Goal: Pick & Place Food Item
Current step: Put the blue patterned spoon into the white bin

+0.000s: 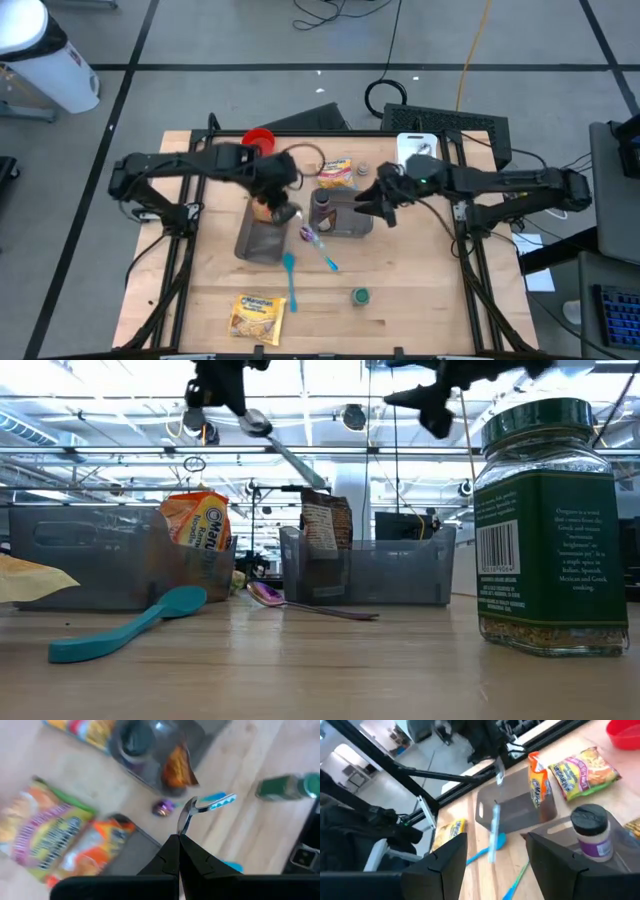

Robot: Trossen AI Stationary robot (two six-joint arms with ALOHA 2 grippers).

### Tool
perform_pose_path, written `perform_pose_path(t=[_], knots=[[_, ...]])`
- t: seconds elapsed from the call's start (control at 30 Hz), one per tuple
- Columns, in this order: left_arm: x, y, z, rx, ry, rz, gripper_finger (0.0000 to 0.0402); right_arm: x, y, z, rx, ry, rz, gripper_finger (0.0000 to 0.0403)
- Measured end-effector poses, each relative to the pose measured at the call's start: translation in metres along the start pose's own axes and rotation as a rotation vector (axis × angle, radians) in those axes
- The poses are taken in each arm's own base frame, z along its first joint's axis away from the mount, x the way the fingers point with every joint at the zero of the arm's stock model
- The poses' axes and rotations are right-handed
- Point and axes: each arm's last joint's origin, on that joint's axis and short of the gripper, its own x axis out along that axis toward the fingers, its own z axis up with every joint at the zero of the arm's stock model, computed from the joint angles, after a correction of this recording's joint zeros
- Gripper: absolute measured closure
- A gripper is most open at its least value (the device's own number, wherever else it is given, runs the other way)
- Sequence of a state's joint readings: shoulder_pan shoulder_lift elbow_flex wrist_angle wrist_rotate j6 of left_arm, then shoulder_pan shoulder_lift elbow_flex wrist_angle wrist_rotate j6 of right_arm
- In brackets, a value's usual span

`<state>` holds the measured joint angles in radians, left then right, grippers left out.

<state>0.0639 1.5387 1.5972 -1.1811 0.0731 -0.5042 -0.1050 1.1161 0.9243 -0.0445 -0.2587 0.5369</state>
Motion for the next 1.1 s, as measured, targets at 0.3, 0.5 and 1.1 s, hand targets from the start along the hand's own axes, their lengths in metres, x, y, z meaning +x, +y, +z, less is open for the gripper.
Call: perform_pose_path(t=[0.3, 0.5, 1.1], knots=[[-0.009, -0.002, 0.048, 0.101, -0.039, 0.073, 0.0401, 0.035, -0.016, 0.016, 0.064, 0.039, -0.069, 0.0206], [-0.013, -0.01, 0.074, 0.175, -0.102, 0.08, 0.0401, 0.047, -0.028, 0.013, 0.094, 0.053, -0.099, 0.0206], [-0.013, -0.005, 0.098, 0.232, -0.153, 0.083, 0.0401, 0.046, -0.032, 0.016, 0.065, 0.028, -0.12, 0.0315]])
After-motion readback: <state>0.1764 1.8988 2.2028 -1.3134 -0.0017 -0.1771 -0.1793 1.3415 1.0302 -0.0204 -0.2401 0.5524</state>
